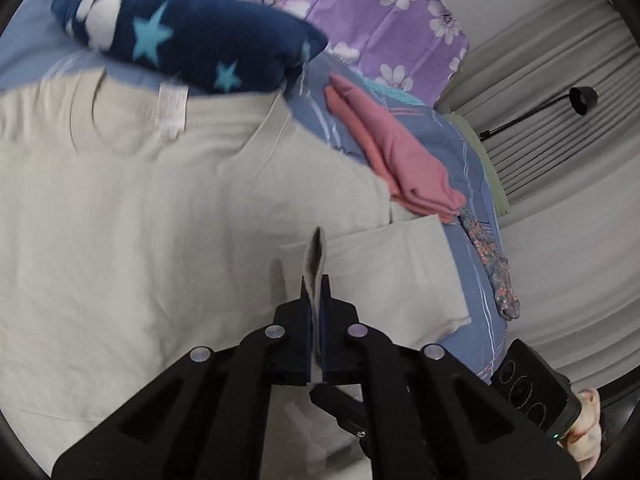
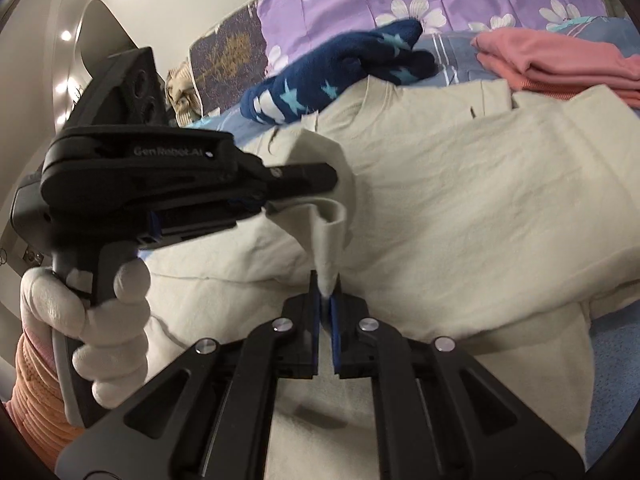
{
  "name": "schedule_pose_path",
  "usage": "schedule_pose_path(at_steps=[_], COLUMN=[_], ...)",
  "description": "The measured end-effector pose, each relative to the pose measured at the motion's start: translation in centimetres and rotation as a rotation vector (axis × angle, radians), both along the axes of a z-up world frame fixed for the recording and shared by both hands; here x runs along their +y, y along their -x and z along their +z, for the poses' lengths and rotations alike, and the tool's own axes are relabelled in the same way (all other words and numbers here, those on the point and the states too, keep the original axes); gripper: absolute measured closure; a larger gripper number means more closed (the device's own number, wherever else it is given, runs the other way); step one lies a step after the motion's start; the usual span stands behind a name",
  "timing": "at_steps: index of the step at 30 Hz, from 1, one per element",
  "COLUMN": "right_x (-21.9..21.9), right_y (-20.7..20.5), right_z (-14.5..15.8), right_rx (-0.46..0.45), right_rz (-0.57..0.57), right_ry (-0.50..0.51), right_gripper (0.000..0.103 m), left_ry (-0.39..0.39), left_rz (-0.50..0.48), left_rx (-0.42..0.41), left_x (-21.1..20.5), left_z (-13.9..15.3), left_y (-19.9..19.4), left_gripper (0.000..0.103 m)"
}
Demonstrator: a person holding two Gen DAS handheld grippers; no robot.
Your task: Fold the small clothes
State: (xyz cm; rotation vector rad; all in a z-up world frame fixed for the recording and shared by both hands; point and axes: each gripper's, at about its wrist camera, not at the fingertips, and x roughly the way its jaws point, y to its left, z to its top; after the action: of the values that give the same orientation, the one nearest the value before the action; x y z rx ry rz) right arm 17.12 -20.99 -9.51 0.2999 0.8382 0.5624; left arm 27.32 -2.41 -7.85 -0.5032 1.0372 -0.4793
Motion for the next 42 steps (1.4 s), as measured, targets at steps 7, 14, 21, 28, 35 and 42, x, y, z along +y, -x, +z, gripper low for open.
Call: schedule_pose_path(at_steps=[7, 14, 21, 28, 35, 42], right_x=[-0.3, -4.1, -3.6, -3.5, -3.6, -3.6], right_y=[0.2, -1.5, -1.7, -1.8, -1.6, -0.9], right_z=[-0.1, -2.9, -3.0, -3.0, -3.1, -1.0], right_rx=[-0.016, 0.11, 0.104, 0.107, 0.109, 0.027], right_rz=[-0.027, -0.202, -0.185, -0.182, -0.181, -0.206], right_ry=[0.006, -0.129, -0.1, -0.102, -0.111, 0.004], right_gripper=[0.09, 0.099, 0.098, 0.098, 0.098, 0.093], left_ry=[-0.113, -0.129, -0.16, -0.169, -0.174, -0.184], left_rz=[0.0, 0.014, -0.013, -0.045, -0.092, -0.08], left_rx=[-0.143, -0.234, -0.101, -0.018, -0.09, -0.267], left_x=[1.2, 2.7, 3.1, 1.6, -0.5, 0.7], left_z=[5.4, 8.9, 3.4, -2.9, -0.8, 6.5], left_y=[0.1, 0.9, 0.6, -0.4, -0.5, 1.8], left_gripper=[0.101, 0.102, 0.08, 0.069, 0.102, 0.102])
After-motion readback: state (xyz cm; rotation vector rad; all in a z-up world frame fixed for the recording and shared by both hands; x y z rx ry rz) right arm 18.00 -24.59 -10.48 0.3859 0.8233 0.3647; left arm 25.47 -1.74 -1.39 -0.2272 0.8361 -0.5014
